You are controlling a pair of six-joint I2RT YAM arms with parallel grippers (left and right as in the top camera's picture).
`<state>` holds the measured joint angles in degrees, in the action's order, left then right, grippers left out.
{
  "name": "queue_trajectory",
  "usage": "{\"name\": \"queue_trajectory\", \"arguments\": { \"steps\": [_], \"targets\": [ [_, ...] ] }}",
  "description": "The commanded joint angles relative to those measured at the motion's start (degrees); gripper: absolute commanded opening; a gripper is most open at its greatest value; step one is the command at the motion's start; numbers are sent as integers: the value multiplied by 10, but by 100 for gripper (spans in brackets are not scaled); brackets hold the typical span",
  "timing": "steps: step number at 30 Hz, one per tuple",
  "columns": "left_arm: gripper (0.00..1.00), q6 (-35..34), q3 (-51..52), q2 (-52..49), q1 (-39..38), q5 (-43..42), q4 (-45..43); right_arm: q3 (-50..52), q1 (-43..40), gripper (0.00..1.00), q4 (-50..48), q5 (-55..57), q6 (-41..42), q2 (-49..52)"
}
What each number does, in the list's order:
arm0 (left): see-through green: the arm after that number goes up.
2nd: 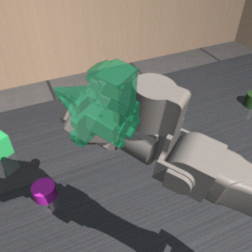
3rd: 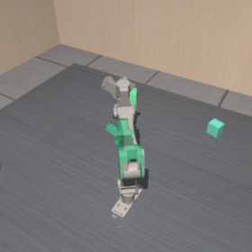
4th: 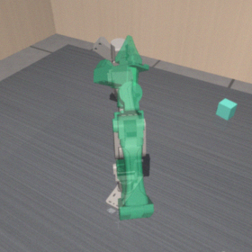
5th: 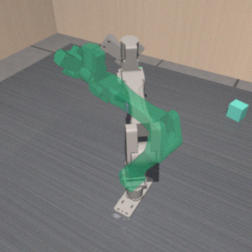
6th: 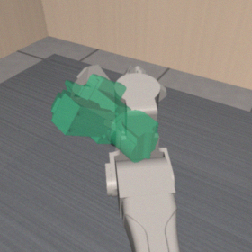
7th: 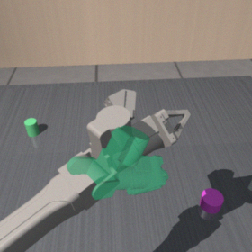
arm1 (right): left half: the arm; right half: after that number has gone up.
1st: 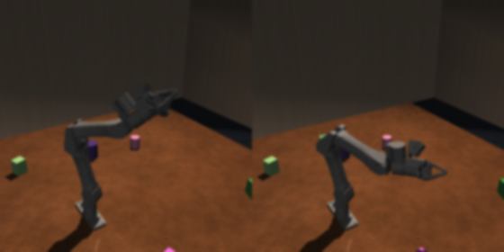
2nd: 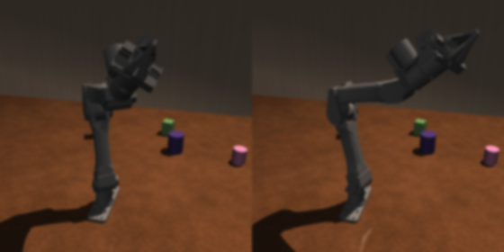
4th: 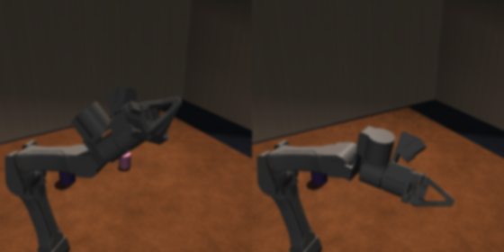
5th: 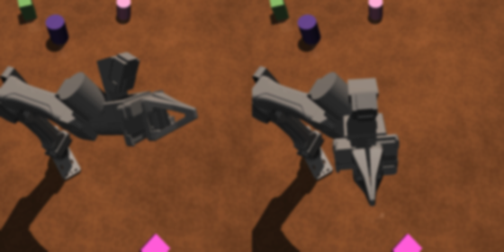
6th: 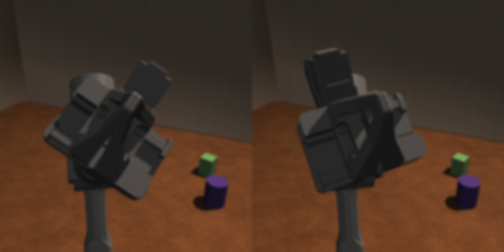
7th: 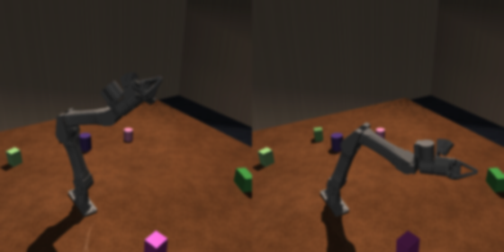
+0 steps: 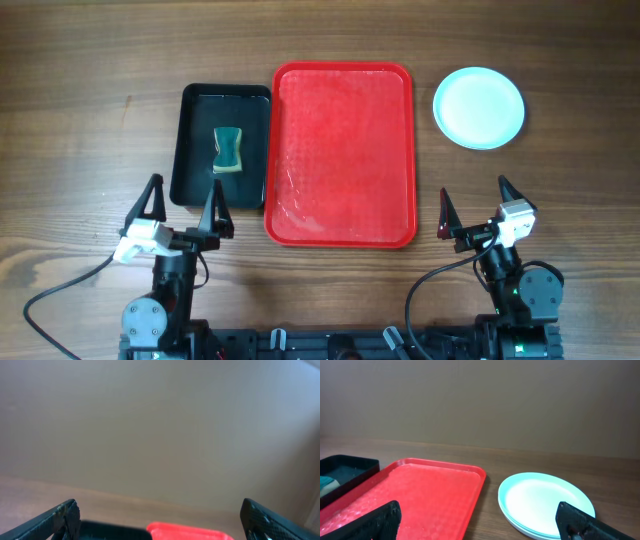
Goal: Clean dirty plates on tray and stack at the side
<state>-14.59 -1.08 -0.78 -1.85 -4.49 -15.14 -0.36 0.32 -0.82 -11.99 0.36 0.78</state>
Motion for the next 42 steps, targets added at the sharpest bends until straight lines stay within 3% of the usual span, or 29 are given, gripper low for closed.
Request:
{"name": "queue_trajectory", "arguments": {
  "steps": [1, 13, 42],
  "targets": [
    [100, -11, 7, 6, -1, 5, 26, 1, -2, 100, -2, -9, -2, -5],
    [100, -11, 7, 6, 17, 6, 193, 1, -2, 100, -2, -9, -2, -5],
    [100, -5, 7, 5, 17, 22, 195, 1, -2, 100, -2, -9, -2, -5]
  ]
}}
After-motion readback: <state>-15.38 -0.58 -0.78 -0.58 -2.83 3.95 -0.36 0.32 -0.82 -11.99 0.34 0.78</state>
